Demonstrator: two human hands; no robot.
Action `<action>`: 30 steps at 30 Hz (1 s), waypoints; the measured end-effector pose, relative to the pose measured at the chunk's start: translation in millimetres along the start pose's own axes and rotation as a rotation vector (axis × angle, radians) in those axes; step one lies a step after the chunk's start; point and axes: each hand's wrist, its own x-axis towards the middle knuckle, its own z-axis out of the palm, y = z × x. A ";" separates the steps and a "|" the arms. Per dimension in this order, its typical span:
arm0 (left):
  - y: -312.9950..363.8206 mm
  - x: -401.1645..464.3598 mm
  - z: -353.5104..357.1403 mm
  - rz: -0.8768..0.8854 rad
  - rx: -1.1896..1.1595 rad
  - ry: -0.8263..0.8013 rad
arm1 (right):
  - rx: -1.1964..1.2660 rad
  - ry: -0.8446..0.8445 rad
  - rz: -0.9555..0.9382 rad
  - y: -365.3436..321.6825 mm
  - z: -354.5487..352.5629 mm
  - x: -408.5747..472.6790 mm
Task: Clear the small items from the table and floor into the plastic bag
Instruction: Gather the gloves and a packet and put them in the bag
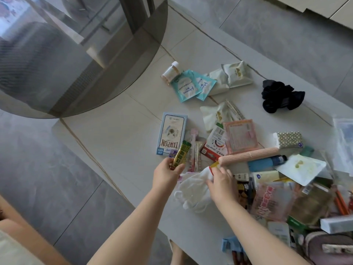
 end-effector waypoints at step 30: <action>6.8 -38.8 -10.3 -0.113 -0.111 0.255 | 0.096 -0.302 0.012 -11.4 -58.1 -30.2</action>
